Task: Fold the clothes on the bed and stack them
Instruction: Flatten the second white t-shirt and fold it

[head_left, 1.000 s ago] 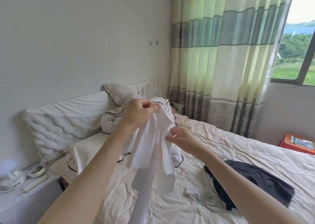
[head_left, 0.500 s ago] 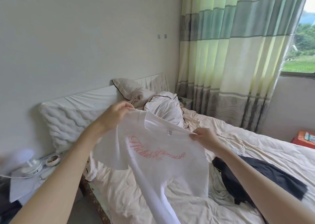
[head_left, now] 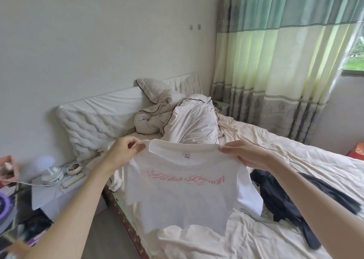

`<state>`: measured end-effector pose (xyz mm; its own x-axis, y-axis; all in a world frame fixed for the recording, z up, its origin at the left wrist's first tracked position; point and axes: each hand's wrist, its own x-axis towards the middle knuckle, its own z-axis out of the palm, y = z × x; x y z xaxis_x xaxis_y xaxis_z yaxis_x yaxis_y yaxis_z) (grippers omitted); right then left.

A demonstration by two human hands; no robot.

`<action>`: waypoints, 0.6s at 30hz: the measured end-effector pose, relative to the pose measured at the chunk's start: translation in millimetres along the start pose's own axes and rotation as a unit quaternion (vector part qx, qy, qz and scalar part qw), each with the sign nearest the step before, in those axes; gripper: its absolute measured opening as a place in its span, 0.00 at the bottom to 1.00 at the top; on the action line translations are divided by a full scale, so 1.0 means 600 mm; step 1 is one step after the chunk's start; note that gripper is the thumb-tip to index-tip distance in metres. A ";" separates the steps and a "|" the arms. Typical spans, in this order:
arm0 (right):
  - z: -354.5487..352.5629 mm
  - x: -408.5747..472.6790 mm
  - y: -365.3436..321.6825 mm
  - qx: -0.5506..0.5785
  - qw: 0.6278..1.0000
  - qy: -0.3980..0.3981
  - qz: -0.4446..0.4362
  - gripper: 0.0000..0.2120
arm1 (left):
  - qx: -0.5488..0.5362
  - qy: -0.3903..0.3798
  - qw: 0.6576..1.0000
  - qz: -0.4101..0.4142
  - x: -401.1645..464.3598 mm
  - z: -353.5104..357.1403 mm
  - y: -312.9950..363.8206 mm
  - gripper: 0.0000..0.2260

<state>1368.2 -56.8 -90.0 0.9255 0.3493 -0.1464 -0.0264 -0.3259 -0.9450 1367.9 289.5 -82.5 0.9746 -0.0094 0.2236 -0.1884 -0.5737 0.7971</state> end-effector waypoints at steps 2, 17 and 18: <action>-0.004 -0.010 0.014 0.114 0.992 -0.054 0.027 0.10 | -0.013 0.003 1.000 -0.026 -0.016 0.005 -0.021 0.05; 0.107 -0.039 0.194 -0.313 0.928 0.195 0.047 0.19 | 0.068 0.046 0.985 -0.153 -0.191 0.098 -0.109 0.03; 0.115 -0.047 0.207 -0.279 0.942 0.178 0.056 0.16 | 0.049 0.063 0.982 -0.168 -0.206 0.107 -0.118 0.03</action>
<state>1312.5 -46.7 -223.5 0.9994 0.0014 -0.0358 -0.0209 -0.7887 -0.6144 1268.5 278.8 -202.3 0.9556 0.2930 0.0300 0.1605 -0.6035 0.7810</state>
